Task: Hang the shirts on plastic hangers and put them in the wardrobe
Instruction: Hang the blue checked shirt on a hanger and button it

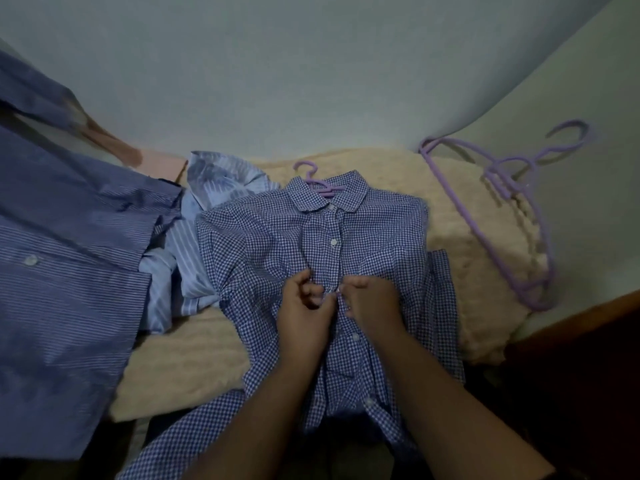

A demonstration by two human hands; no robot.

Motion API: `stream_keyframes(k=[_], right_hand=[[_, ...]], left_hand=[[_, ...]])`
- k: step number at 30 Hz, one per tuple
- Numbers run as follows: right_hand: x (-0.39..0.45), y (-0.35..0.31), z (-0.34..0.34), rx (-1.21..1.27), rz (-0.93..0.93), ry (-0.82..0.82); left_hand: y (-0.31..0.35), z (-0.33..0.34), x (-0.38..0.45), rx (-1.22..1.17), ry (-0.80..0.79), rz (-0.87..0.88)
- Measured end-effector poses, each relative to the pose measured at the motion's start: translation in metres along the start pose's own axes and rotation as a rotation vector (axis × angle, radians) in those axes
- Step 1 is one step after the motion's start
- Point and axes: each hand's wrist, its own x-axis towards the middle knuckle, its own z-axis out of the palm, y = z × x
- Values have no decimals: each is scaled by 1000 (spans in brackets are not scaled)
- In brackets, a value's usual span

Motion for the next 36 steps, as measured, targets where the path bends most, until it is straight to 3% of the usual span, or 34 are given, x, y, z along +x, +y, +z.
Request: stream_keyframes(k=[4, 12, 19, 23, 29, 36], right_hand=[[4, 1, 4, -57, -35, 17], [3, 1, 0, -177, -103, -47], [4, 0, -9, 131, 83, -141], [4, 3, -9, 98, 69, -145], [3, 4, -12, 174, 71, -160], [2, 11, -6, 102, -29, -87]], left_hand=[[5, -2, 3, 38, 61, -5], [11, -3, 2, -61, -12, -101], [13, -5, 4, -254, -80, -214], [12, -5, 5, -346, -87, -249], [10, -5, 7, -304, -129, -247], [10, -4, 8, -381, -142, -253]])
